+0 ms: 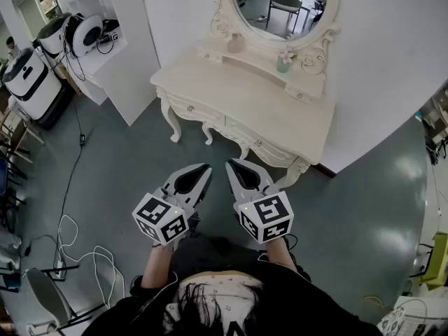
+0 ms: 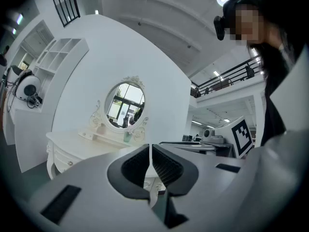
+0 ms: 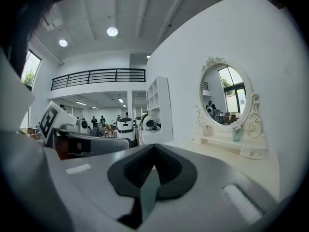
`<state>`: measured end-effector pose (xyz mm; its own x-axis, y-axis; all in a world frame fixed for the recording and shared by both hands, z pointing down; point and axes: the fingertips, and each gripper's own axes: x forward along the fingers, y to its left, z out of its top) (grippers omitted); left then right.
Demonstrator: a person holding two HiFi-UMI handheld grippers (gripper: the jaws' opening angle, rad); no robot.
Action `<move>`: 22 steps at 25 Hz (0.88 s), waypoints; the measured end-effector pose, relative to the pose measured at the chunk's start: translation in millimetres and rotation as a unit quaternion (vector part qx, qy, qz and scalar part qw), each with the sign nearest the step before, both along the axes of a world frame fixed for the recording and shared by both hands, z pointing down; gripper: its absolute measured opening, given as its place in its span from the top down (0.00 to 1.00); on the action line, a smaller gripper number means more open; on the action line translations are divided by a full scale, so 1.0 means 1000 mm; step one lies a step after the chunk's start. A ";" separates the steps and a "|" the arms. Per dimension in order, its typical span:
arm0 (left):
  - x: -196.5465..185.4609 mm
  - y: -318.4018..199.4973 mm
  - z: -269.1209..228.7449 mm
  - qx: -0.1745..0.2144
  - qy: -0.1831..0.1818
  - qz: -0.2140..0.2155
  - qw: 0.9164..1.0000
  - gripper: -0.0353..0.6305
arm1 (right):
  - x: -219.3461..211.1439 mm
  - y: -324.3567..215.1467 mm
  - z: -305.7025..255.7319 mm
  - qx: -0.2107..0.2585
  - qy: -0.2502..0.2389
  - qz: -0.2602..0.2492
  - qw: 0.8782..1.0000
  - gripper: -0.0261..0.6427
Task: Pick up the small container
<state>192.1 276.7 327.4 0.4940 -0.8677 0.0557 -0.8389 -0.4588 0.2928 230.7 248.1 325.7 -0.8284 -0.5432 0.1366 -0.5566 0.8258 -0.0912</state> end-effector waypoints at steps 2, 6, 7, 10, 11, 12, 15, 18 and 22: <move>0.002 -0.001 0.001 -0.001 0.001 -0.002 1.000 0.94 | 0.001 0.001 0.001 0.000 0.002 -0.003 1.000 0.95; 0.005 -0.003 0.001 -0.003 0.001 -0.003 1.000 0.94 | 0.002 0.000 0.002 0.001 0.002 -0.008 1.000 0.95; 0.006 -0.002 0.002 -0.003 0.000 -0.003 1.000 0.94 | 0.002 0.000 0.003 0.004 0.004 -0.009 1.000 0.95; 0.005 0.000 0.004 -0.007 -0.003 -0.005 1.000 0.94 | 0.001 0.000 0.003 0.017 0.008 -0.012 1.000 0.95; 0.004 0.001 0.005 -0.009 -0.004 -0.008 1.000 0.94 | -0.001 0.001 0.004 0.018 0.007 -0.013 1.000 0.95; 0.002 0.002 0.006 -0.011 -0.005 -0.011 1.000 0.94 | -0.002 0.001 0.005 0.016 0.004 -0.015 1.000 0.95; -0.006 0.005 0.012 -0.020 -0.007 -0.022 1.000 0.94 | -0.008 0.003 0.010 0.003 -0.004 -0.024 1.000 0.95; -0.010 0.005 0.016 -0.027 -0.009 -0.029 0.999 0.94 | -0.010 0.001 0.015 -0.005 -0.006 -0.028 1.000 0.95; -0.015 0.000 0.020 -0.035 -0.011 -0.030 0.999 0.94 | -0.016 -0.007 0.019 -0.013 -0.008 -0.030 0.999 0.95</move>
